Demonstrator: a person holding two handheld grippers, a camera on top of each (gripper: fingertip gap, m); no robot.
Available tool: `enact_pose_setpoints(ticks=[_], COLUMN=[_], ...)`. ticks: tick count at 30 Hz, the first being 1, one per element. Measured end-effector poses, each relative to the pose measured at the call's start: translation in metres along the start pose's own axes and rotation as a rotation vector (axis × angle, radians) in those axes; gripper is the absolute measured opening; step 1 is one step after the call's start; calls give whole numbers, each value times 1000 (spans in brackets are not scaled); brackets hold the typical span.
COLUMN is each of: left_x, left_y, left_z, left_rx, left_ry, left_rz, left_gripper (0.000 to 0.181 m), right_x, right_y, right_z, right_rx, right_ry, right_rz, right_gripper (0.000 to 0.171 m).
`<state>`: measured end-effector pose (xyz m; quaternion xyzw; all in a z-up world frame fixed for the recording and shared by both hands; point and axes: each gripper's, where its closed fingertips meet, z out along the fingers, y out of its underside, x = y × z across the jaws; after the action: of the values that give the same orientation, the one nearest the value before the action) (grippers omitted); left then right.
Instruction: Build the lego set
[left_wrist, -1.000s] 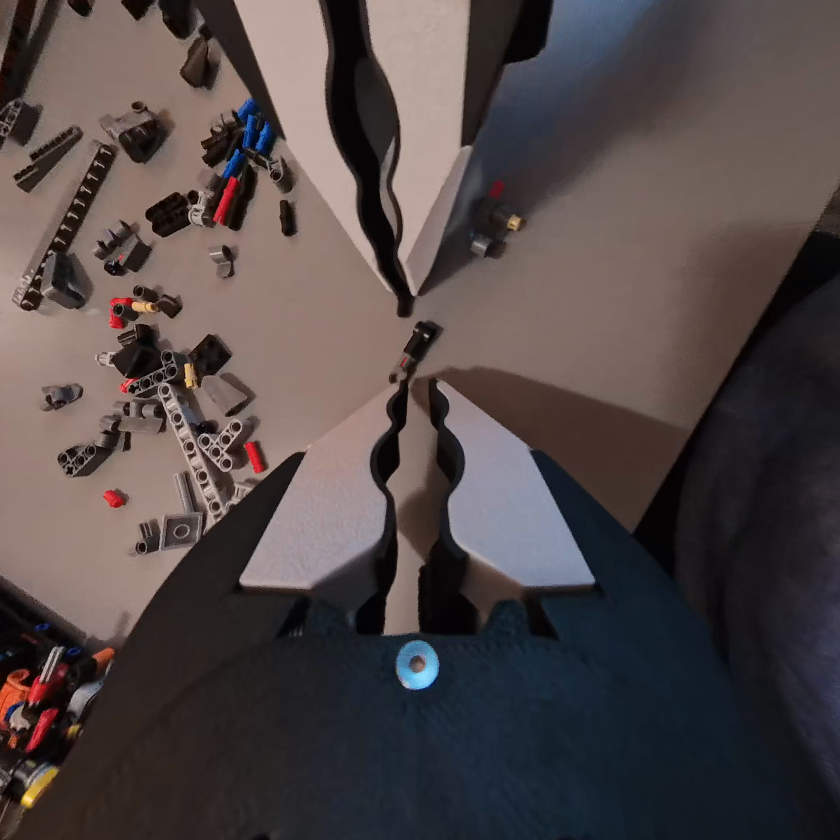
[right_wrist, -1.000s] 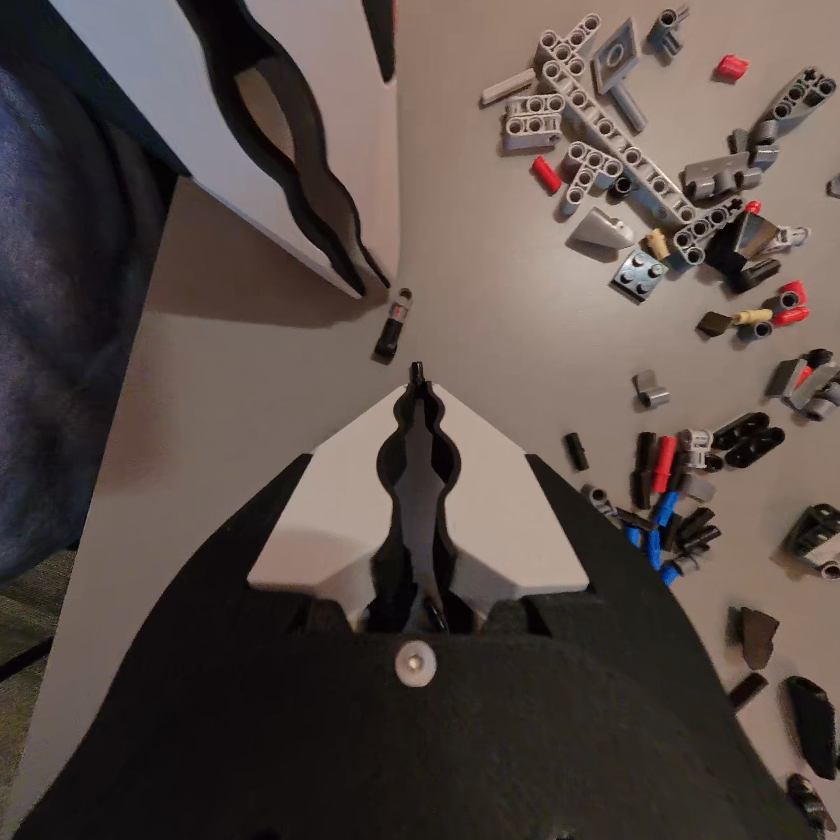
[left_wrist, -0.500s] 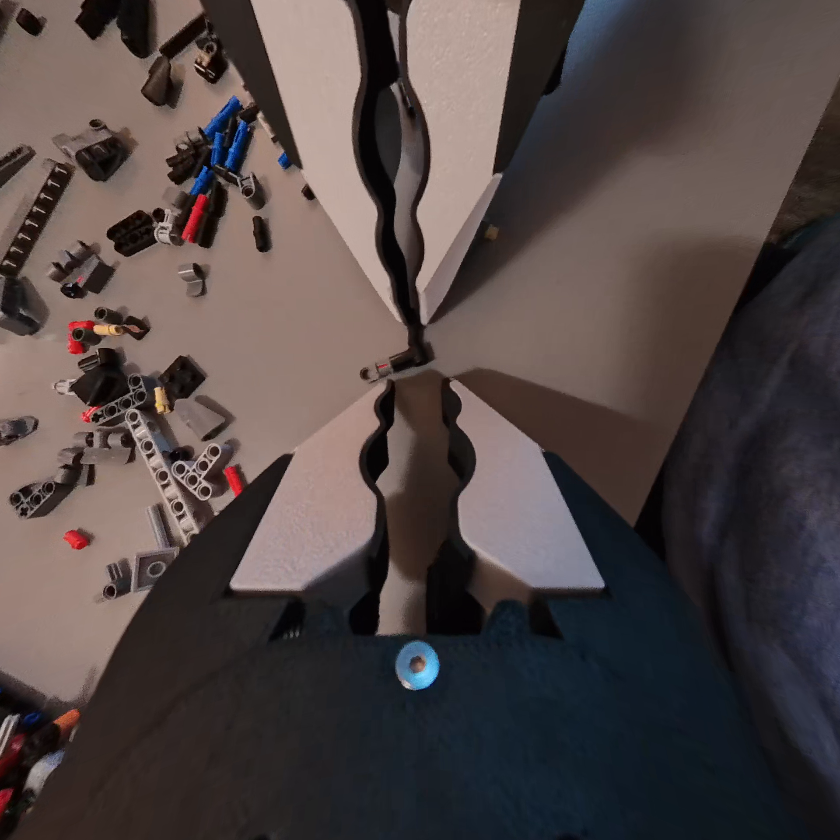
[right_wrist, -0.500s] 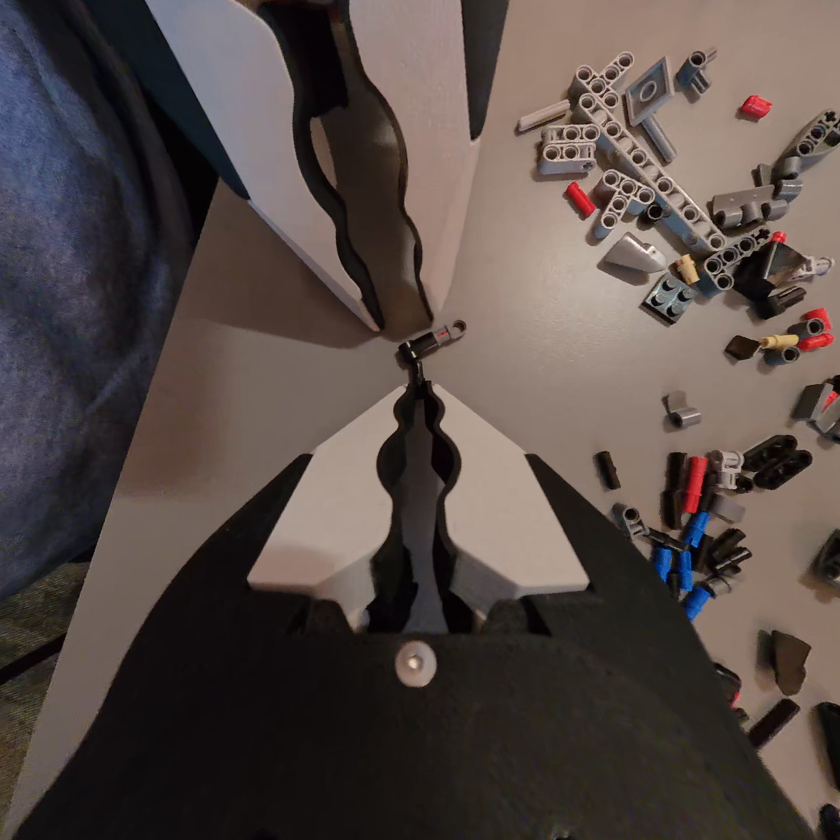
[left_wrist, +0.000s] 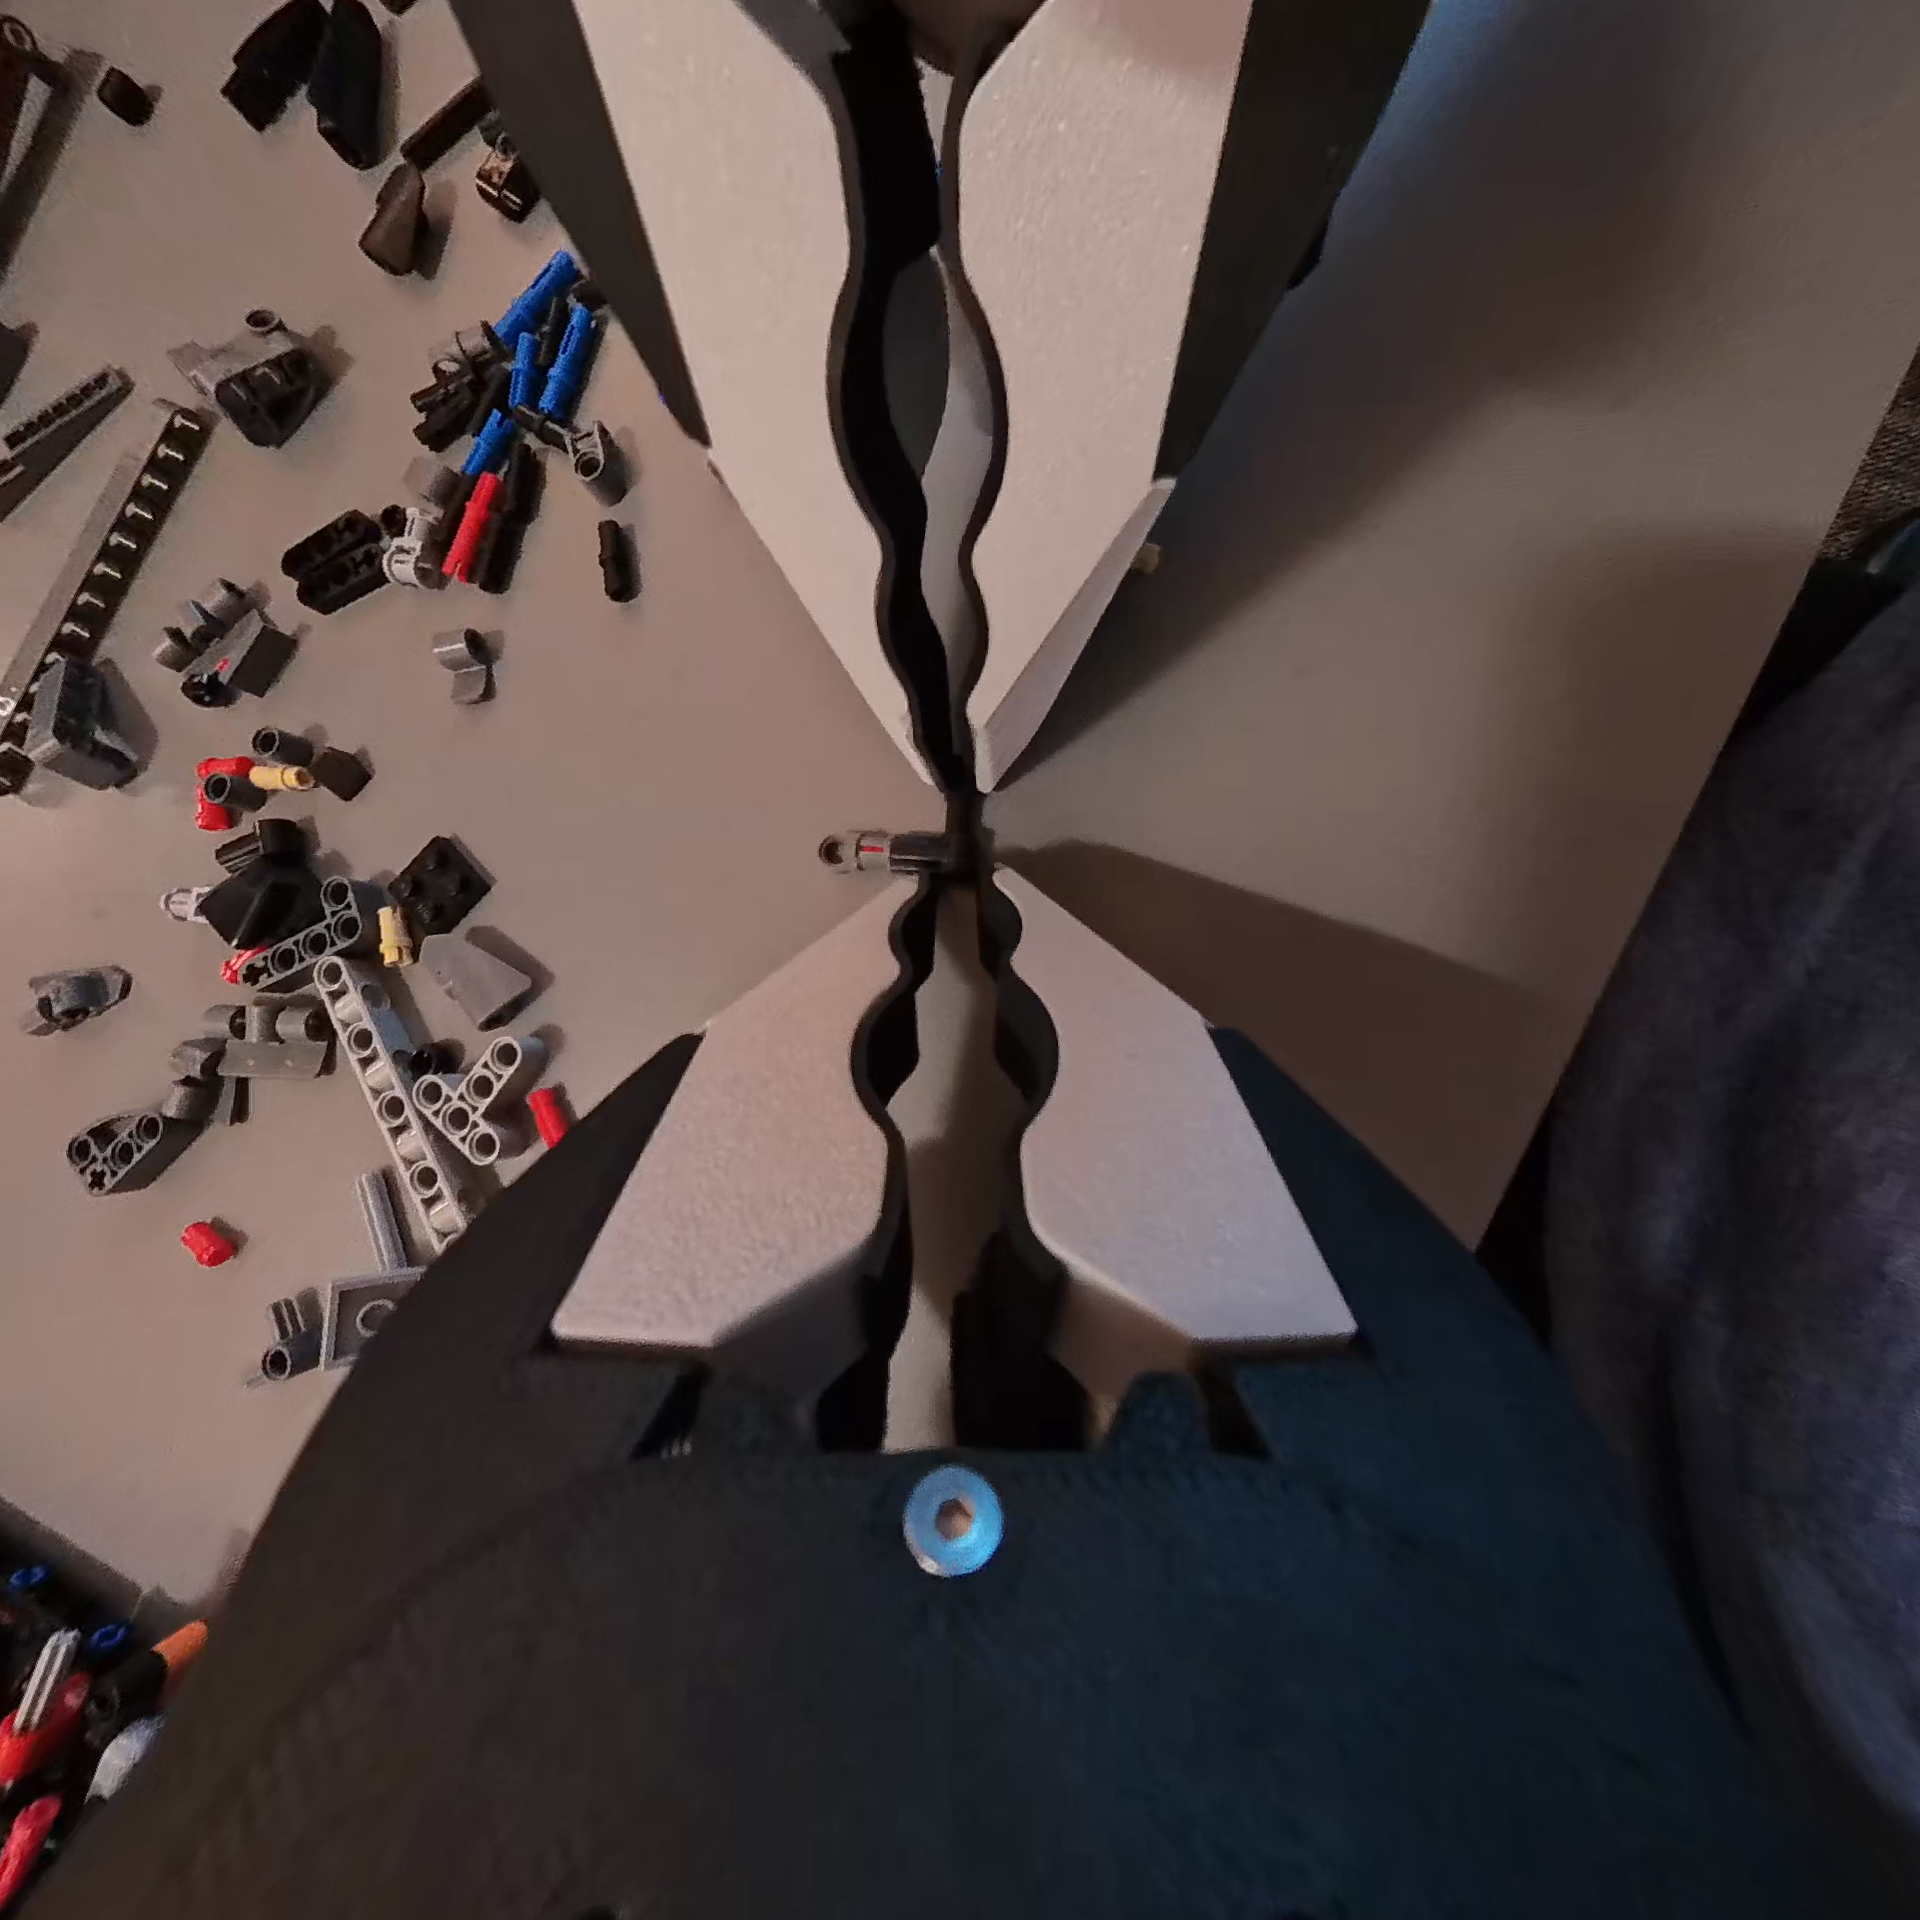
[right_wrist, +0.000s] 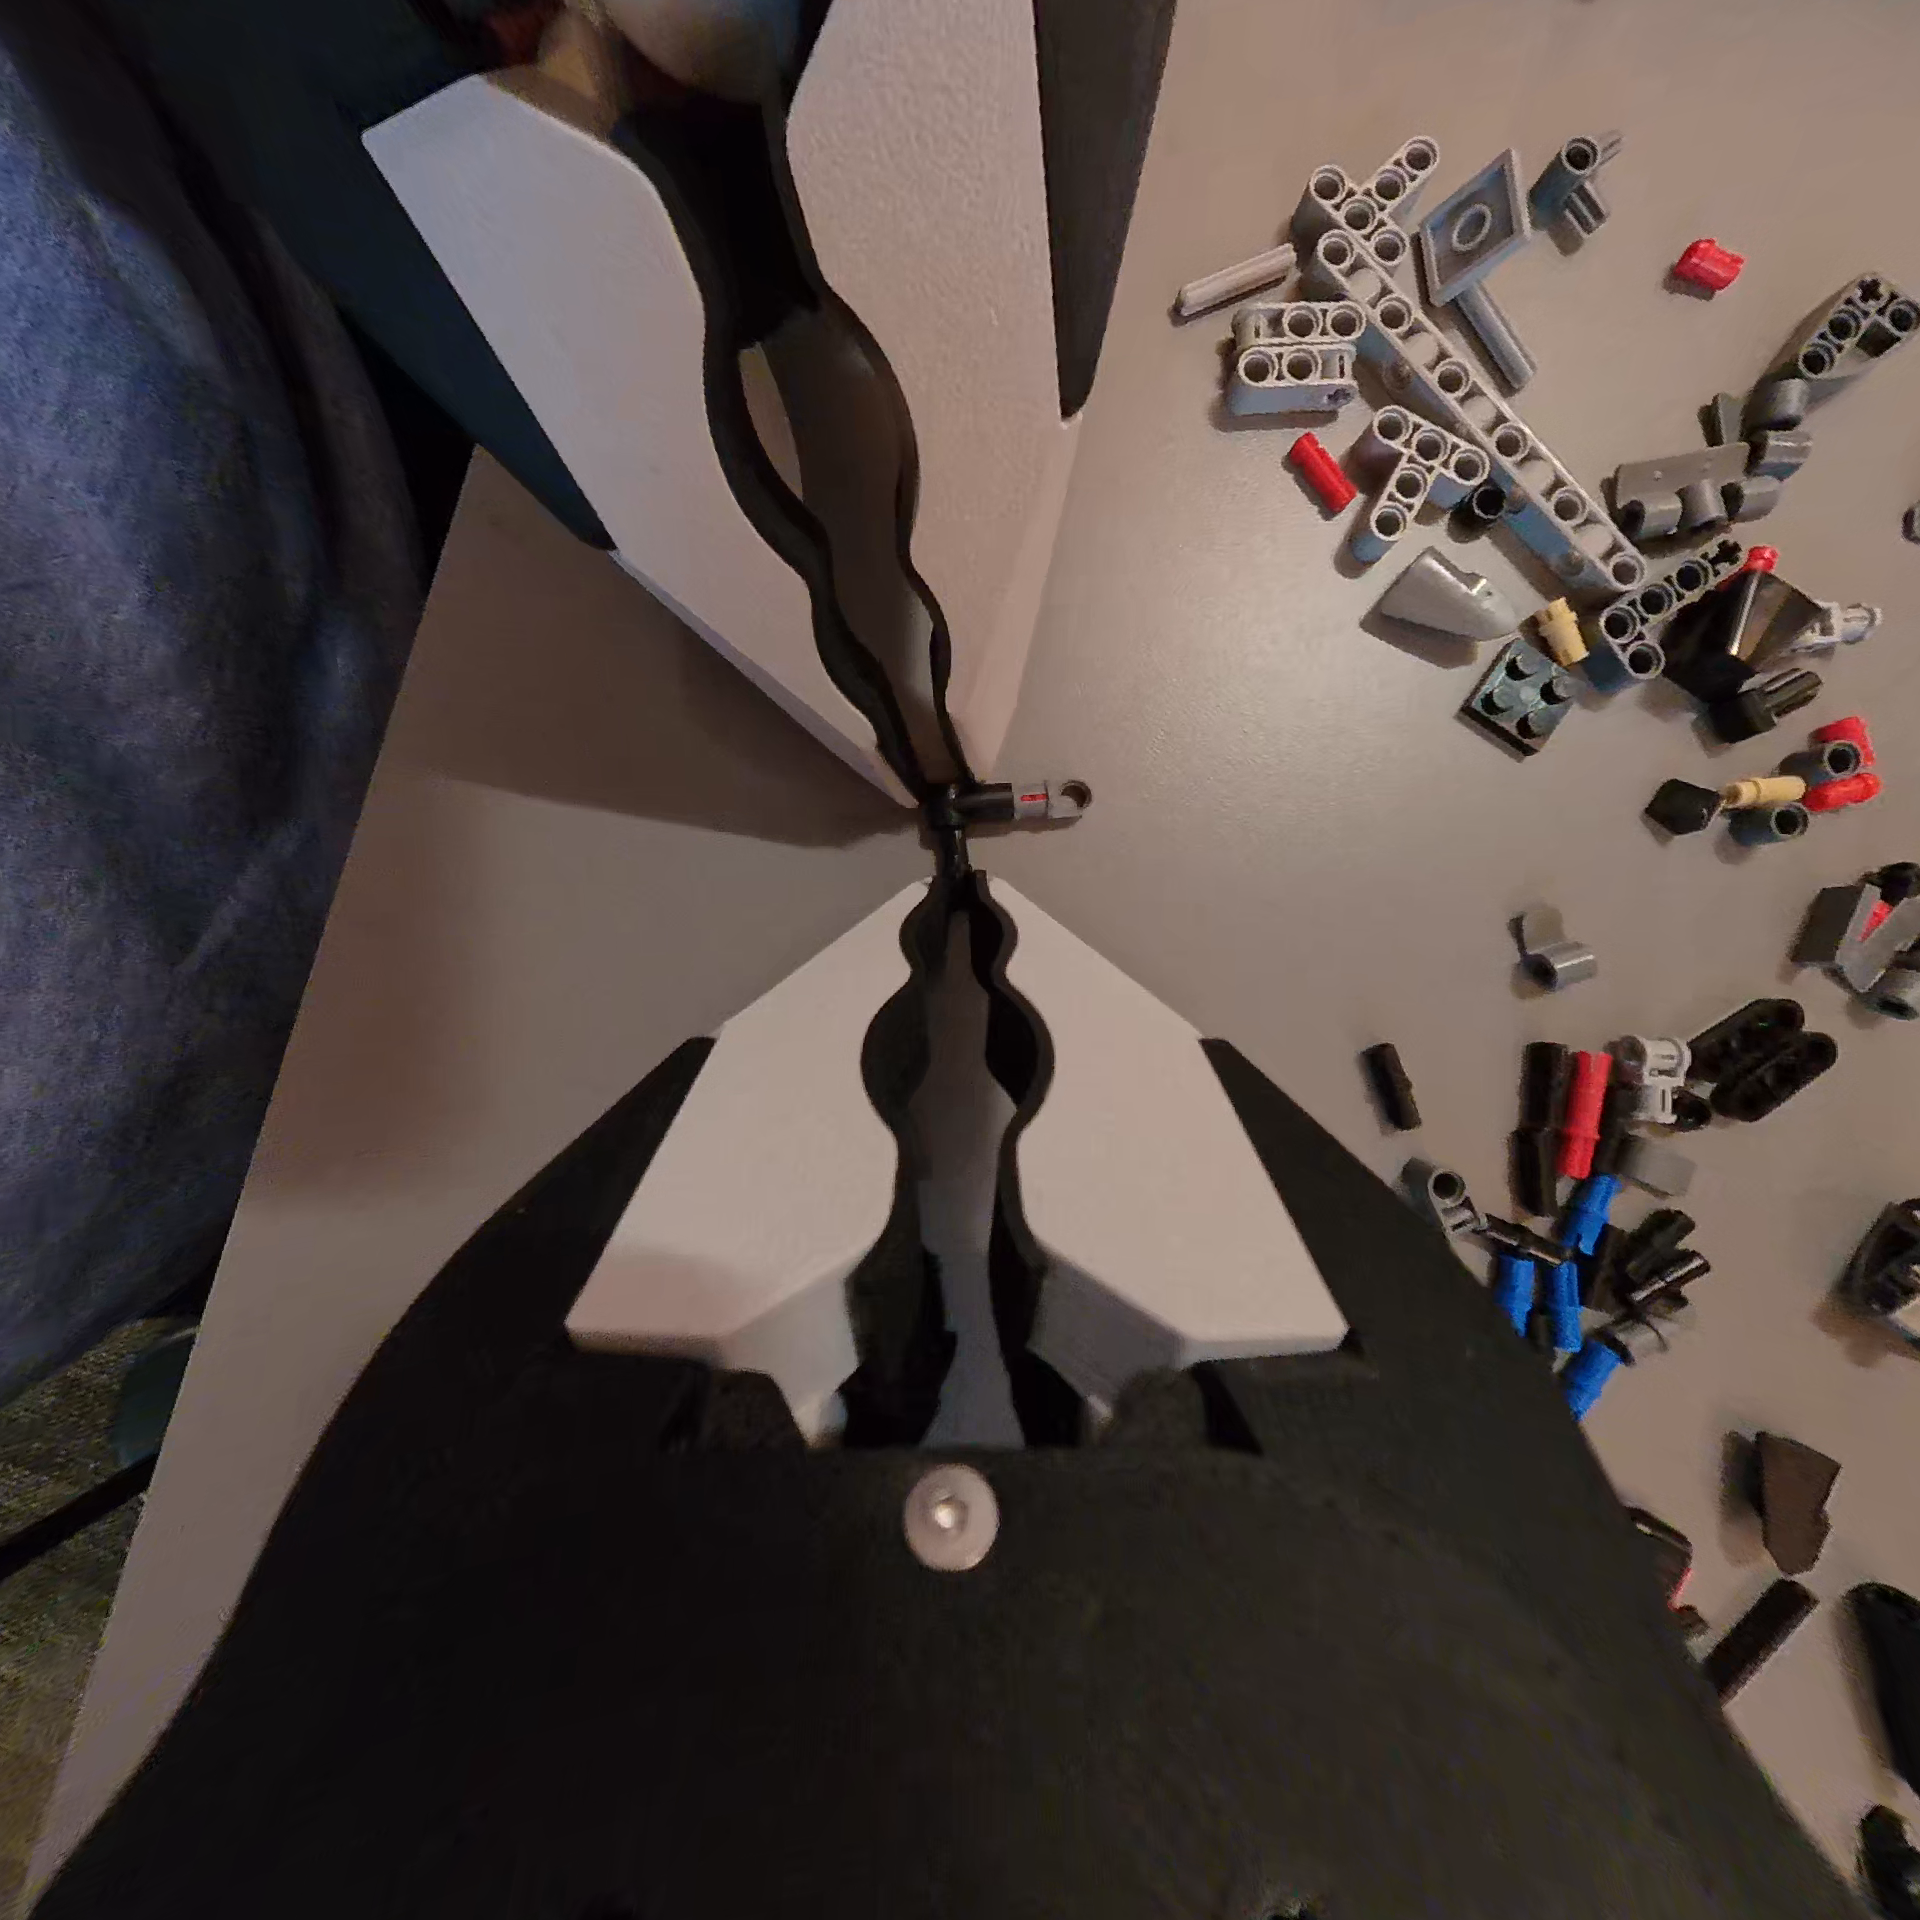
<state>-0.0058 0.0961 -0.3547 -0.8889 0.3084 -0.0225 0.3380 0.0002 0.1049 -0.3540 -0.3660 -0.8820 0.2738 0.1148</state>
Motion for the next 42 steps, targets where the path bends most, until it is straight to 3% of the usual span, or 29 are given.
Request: enact_pose_setpoints(ticks=[15, 42], left_x=[-2, -3], left_y=[0, -2], left_z=[1, 3], left_rx=[-10, -3], left_ry=[-25, 18], left_rz=[6, -6], left_gripper=[4, 0], right_x=[1, 4], right_y=[0, 0], right_z=[-1, -1], right_rx=[11, 98], right_ry=[101, 124], right_rz=[94, 127], right_gripper=[0, 1])
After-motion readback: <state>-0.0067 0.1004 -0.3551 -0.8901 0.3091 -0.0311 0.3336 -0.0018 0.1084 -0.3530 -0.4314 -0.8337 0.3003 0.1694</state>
